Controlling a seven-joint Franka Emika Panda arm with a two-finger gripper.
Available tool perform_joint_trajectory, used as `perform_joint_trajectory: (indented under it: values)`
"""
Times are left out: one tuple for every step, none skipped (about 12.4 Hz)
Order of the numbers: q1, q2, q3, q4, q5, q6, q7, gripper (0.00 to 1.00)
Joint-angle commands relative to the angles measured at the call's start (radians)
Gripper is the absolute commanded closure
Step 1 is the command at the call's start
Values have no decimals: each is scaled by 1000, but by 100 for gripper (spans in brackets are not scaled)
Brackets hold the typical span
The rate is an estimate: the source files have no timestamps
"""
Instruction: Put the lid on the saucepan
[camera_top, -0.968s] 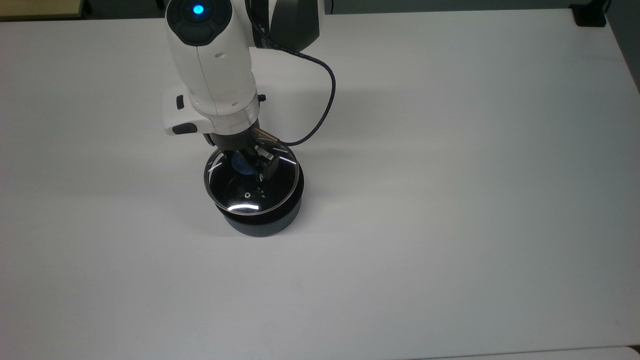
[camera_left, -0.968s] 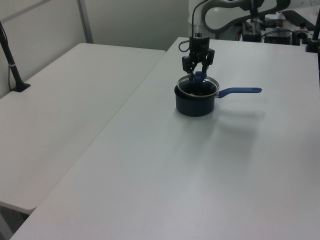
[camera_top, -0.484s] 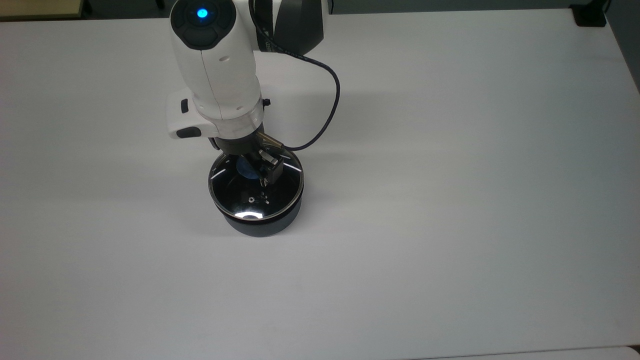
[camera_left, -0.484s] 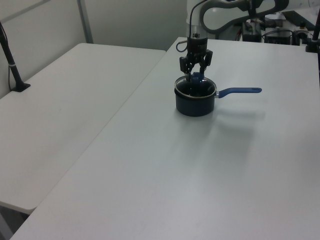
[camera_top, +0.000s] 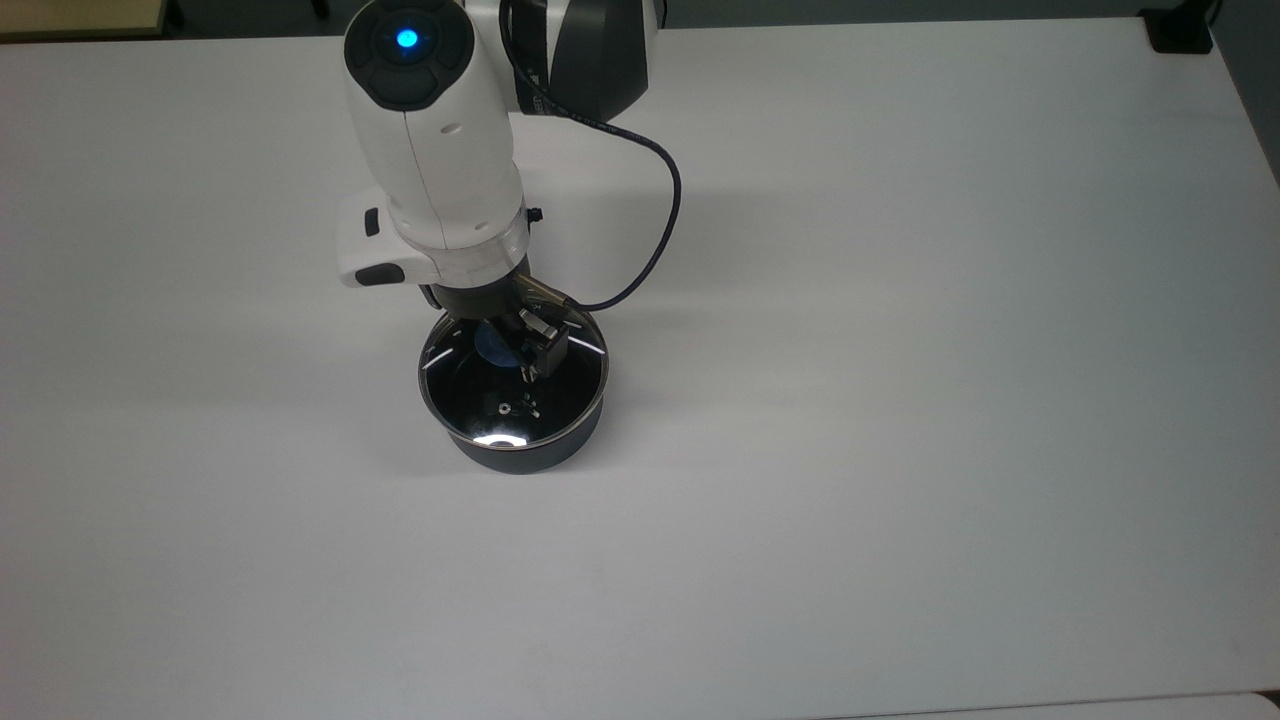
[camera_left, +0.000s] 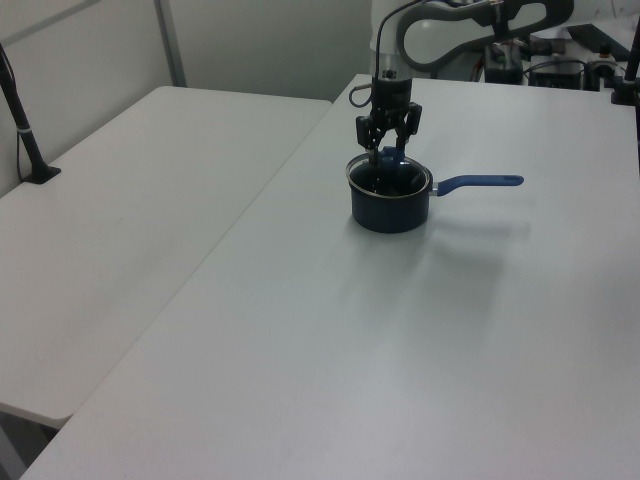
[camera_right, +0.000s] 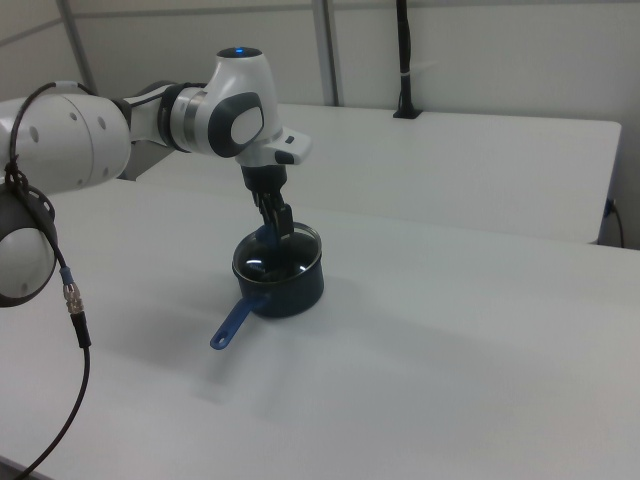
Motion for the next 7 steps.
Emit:
perform_joint_trajectory:
  values:
    - [10,7,-5,18,13,5,1,47]
    - [10,7,-5,13,10,3,-4,47]
    - [11,7,-3,10,7,3,-5,47]
    - [17,8,-3,5,5,3,-10,47]
    - [19,8,-3,-4,4,2,-11,47]
    - [22,8,-3,-5,-1,2,-11,45]
    - [25,12,-2,-7,-4,3,-11,42]
